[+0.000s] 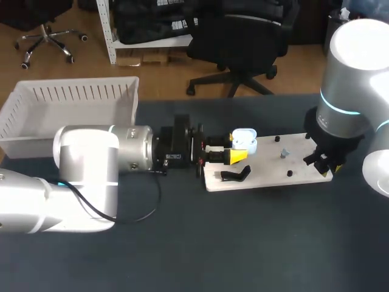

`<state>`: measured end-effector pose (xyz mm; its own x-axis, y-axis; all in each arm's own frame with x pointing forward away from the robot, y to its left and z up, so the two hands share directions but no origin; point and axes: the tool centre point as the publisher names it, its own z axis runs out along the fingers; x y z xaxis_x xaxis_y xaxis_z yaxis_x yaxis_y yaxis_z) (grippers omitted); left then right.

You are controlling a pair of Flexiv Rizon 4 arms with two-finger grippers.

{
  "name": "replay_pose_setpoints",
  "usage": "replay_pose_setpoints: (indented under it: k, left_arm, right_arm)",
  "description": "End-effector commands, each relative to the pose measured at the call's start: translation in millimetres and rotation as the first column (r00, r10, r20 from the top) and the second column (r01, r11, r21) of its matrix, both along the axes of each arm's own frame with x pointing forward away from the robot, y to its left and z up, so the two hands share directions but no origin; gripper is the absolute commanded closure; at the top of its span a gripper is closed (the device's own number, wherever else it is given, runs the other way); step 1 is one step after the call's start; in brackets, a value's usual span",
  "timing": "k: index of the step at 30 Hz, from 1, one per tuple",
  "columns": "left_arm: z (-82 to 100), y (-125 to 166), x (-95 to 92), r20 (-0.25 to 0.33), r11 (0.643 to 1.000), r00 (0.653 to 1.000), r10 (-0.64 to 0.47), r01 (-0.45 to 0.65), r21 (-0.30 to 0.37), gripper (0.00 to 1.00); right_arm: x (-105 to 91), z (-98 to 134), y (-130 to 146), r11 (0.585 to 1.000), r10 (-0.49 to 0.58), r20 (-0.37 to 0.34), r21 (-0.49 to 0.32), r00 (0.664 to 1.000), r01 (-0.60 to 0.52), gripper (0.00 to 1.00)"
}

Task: Pick up each earbud case from the left stands, insert the matching earbuds, close the lid, and place the case in the box.

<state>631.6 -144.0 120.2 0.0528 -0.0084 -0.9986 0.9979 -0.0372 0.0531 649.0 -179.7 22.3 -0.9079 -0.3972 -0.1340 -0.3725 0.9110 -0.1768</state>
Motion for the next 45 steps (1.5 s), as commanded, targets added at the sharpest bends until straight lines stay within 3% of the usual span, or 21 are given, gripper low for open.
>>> replay_pose_setpoints:
  k: [1,4,16,29,36,45]
  left_arm:
    - [-0.5,0,0.4,0.000,1.000,1.000,0.000,0.000,-0.001,1.00]
    - [-0.5,0,0.4,0.000,1.000,1.000,0.000,0.000,-0.001,1.00]
    - [-0.5,0,0.4,0.000,1.000,1.000,0.000,0.000,-0.001,1.00]
    - [-0.5,0,0.4,0.000,1.000,1.000,0.000,0.000,-0.001,1.00]
    - [-0.5,0,0.4,0.000,1.000,1.000,0.000,0.000,-0.001,1.00]
    - [-0.5,0,0.4,0.000,1.000,1.000,0.000,0.000,-0.001,1.00]
  right_arm:
    - [-0.2,-1,1,1.000,-0.002,0.006,-0.004,1.000,0.002,0.91]
    - [-0.3,-1,1,1.000,-0.002,0.007,-0.007,1.000,0.002,1.00]
    - [-1.6,5,0,1.000,0.006,0.008,-0.024,1.000,-0.005,1.00]
    - [-9.3,31,6,0.999,0.018,0.016,-0.045,1.000,-0.018,1.00]
    - [-15.3,73,21,0.998,0.018,0.035,-0.057,0.999,-0.016,1.00]
    - [-27.7,139,68,0.996,-0.044,-0.020,-0.084,0.999,0.042,1.00]
